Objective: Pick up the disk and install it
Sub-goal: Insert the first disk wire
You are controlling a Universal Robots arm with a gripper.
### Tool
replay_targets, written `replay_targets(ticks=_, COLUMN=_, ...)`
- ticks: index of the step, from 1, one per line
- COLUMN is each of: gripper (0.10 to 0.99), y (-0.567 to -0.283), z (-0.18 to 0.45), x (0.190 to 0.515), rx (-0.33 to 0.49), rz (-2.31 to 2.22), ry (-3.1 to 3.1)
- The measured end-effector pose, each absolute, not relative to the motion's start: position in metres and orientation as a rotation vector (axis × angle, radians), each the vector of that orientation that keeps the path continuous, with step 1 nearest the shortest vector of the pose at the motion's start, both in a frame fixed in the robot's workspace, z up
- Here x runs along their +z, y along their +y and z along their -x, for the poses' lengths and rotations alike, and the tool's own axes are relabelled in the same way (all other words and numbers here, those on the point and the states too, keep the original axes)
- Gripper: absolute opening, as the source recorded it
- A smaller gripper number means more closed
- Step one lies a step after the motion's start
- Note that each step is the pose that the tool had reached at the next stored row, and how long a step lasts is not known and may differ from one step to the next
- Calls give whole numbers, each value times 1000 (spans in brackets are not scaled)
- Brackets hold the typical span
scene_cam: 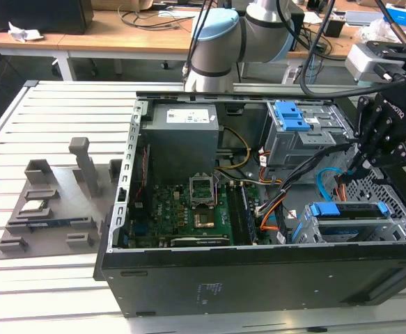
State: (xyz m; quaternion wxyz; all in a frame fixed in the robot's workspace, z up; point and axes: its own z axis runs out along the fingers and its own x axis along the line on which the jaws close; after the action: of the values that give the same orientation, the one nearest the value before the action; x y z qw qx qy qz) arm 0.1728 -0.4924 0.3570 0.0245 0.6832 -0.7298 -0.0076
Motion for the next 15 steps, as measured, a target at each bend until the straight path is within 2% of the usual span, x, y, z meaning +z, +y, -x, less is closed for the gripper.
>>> replay_targets(ticks=7, gripper=165, y=-493, z=-173, x=357, rx=-23, rz=-2113, ry=-2257)
replay_targets(ticks=15, gripper=165, y=-506, z=-173, x=356, rx=-20, rz=-2112, ry=-2256)
